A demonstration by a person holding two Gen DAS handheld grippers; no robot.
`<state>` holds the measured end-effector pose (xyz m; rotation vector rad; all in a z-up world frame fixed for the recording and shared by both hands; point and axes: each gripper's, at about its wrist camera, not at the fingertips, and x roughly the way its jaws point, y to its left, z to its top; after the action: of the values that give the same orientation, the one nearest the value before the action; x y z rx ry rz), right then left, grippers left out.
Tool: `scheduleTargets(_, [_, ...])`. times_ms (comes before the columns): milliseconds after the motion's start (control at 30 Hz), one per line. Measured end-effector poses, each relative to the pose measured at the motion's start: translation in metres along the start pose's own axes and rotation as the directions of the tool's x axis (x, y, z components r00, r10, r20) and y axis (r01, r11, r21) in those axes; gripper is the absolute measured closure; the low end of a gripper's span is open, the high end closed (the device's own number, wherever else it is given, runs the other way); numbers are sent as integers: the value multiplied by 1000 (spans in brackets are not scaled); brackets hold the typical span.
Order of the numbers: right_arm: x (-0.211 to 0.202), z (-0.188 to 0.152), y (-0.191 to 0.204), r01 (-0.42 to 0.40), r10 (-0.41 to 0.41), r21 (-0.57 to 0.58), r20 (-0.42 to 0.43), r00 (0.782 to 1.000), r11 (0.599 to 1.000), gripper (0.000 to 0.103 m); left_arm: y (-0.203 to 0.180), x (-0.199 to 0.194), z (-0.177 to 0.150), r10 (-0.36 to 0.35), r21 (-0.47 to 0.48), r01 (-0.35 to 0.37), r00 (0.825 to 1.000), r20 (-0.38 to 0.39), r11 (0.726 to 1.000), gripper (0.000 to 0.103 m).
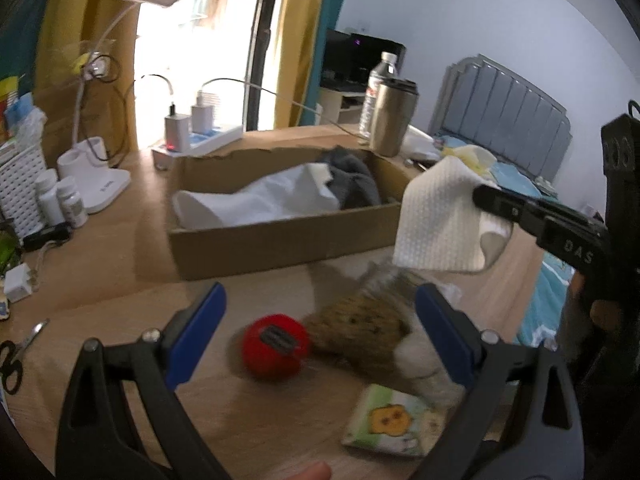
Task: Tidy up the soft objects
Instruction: 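Lift the white towel with the right gripper while the left grasps the bubble wrap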
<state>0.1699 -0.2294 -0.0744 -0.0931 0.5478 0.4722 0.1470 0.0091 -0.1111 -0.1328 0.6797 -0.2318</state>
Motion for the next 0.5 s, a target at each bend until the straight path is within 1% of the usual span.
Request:
scheduleTargets(100, [-4, -7, -8, 15, -15, 10, 0, 1000, 1000, 90, -15, 2, -3, -16, 14, 16, 1000, -13, 1000, 6])
scheduleTargets(200, [-10, -15, -18, 24, -24, 20, 1, 1000, 1000, 90, -27, 8, -8, -3, 17, 4, 999, -44, 1000, 7])
scheduleTargets(300, [-16, -22, -27, 22, -23, 31, 3, 1000, 999, 90, -41, 14, -14, -3, 24, 5, 997, -83, 1000, 7])
scheduleTargets(500, [-26, -38, -45, 11, -11, 59, 5, 1000, 998, 89, -59, 20, -25, 0, 37, 5, 993, -117, 999, 8])
